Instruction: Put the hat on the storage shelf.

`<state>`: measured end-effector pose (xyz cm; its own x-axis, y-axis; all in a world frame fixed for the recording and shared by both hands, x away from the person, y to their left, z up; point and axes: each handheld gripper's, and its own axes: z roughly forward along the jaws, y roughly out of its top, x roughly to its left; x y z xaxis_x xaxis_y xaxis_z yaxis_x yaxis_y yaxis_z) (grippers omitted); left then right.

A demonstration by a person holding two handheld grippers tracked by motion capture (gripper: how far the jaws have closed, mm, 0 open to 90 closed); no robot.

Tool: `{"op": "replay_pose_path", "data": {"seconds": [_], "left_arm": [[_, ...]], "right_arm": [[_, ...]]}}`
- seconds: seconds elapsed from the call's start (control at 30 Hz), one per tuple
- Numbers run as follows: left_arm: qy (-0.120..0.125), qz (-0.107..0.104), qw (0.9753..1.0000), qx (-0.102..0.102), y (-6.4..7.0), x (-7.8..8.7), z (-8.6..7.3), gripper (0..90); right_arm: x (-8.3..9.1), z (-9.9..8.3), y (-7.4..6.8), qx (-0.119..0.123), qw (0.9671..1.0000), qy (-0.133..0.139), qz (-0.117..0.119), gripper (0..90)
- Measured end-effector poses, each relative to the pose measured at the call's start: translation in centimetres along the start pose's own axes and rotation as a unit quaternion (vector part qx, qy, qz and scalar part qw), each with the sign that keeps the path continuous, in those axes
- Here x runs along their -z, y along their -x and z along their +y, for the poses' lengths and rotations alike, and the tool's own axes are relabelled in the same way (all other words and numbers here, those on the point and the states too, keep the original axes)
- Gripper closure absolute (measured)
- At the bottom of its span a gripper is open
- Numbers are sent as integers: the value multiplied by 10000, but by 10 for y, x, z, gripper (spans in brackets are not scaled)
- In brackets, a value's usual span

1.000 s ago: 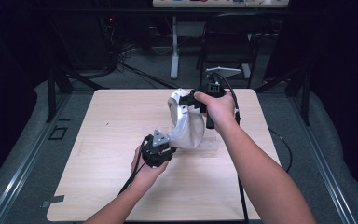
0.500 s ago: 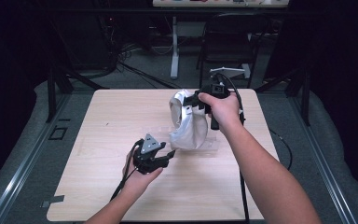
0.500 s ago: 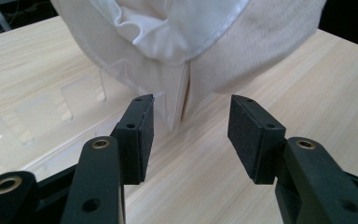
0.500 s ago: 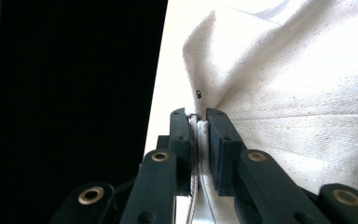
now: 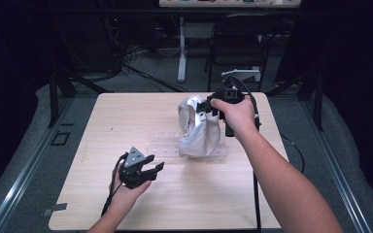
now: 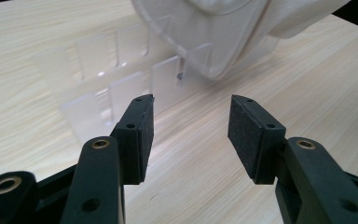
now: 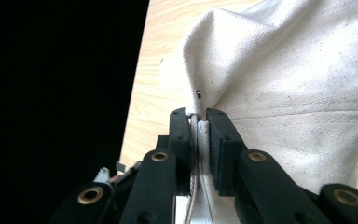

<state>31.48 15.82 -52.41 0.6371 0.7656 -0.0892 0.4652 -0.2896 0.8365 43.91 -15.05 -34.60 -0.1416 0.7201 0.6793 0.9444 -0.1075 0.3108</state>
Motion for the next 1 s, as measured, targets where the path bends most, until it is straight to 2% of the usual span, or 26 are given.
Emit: {"op": "replay_pose_path", "data": {"seconds": [0.07, 0.33, 0.37, 0.47, 0.8, 0.87, 0.9, 1.0], "left_arm": [[-5, 35, 10000, 50, -6, 3, -6, 512], [-114, 144, 9998, 4, -17, 7, -17, 512], [-66, 164, 9998, 89, -18, 7, -18, 512], [-58, 187, 9997, 144, -23, 8, -19, 509], [-19, 296, 9993, 209, -29, 7, -22, 507], [-26, 310, 9993, 186, -28, 7, -22, 507], [-60, 330, 9994, 99, -27, 6, -22, 507], [-74, 322, 9994, 83, -26, 5, -22, 507]], "right_arm": [[2, -2, 0, 40, 10000, 28, 22, 800], [14, -6, -1, 86, 9997, 58, 230, 777], [16, -6, 0, 69, 9997, 46, 226, 775], [21, -8, 2, 86, 9995, 108, 277, 772], [34, -16, 16, 76, 9990, 226, 370, 741], [36, -18, 20, 55, 9990, 258, 365, 734], [37, -19, 21, 71, 9990, 253, 360, 729], [39, -24, 26, 60, 9987, 301, 396, 724]]}}
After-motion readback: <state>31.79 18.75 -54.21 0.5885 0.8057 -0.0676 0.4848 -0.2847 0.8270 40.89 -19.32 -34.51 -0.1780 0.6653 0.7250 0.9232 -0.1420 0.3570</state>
